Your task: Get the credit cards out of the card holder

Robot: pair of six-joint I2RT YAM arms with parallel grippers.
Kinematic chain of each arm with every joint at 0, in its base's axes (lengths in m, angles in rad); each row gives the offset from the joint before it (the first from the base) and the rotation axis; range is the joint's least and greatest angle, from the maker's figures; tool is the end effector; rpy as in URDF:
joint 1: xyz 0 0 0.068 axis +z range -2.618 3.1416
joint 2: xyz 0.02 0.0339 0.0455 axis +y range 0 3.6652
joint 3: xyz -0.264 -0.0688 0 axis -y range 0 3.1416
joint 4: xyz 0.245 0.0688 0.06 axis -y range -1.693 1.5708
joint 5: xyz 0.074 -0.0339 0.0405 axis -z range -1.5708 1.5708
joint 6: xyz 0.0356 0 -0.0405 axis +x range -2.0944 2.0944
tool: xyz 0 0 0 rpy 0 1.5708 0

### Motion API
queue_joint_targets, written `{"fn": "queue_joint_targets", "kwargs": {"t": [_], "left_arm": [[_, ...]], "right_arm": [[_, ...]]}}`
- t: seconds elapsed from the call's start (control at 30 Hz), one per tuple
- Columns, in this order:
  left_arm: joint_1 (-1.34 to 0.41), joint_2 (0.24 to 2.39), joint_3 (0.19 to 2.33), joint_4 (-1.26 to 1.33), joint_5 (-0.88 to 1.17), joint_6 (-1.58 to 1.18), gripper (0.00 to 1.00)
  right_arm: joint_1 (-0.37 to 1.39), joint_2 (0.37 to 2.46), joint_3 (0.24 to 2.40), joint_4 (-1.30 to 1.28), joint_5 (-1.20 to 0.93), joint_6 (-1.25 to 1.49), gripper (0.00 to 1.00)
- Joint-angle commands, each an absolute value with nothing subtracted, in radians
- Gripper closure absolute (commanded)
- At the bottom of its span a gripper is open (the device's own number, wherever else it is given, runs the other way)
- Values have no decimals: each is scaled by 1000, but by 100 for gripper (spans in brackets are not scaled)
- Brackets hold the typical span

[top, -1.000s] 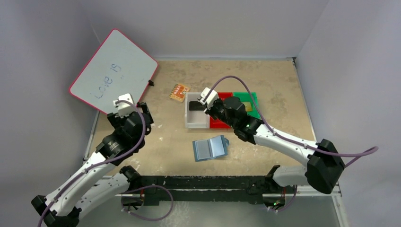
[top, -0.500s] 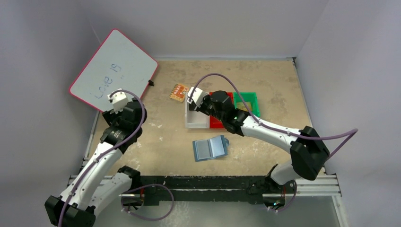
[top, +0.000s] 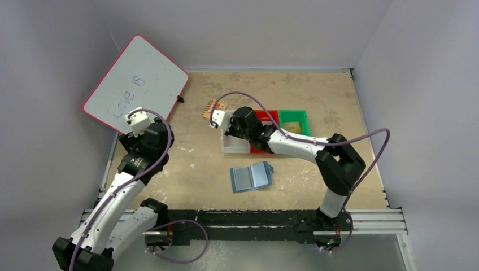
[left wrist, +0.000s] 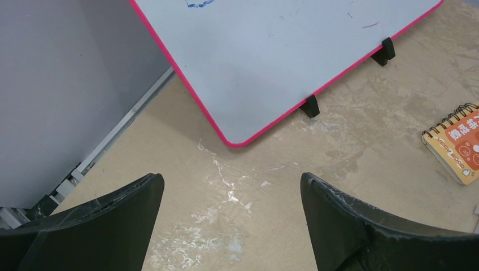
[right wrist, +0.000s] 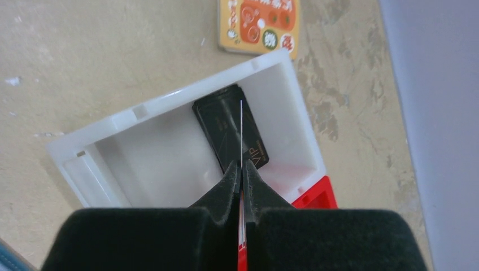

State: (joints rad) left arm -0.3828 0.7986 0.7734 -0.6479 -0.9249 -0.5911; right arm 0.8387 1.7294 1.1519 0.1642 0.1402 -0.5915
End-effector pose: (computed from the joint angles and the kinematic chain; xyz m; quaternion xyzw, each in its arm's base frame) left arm 0.1561 -0.0322 0.2969 -0.2764 0.7818 0.1735 0.5313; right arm 0.2709 0.2940 0.2468 -0.5186 0.6556 0.0091 0.5487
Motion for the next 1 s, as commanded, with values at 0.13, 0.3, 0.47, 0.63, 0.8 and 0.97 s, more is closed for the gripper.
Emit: {"fn": "queue_joint_targets", "kwargs": {"t": [0.13, 0.3, 0.47, 0.63, 0.8, 0.97], "left_arm": [[-377, 790, 818, -650, -965, -606, 10], [-378, 741, 823, -670, -1022, -626, 10], [-378, 675, 817, -675, -1066, -638, 10], [-378, 662, 819, -679, -1080, -643, 11], [-378, 676, 820, -680, -1074, -637, 11], [-377, 690, 824, -683, -1074, -634, 11]], "right_arm": [[842, 1824, 1244, 164, 181, -716, 100], [843, 1889, 1266, 200, 200, -804, 100], [841, 1940, 1257, 264, 227, -885, 100], [829, 1977, 1262, 314, 238, -911, 98], [818, 1987, 1275, 316, 224, -909, 84], [804, 1977, 1277, 285, 183, -889, 77]]}}
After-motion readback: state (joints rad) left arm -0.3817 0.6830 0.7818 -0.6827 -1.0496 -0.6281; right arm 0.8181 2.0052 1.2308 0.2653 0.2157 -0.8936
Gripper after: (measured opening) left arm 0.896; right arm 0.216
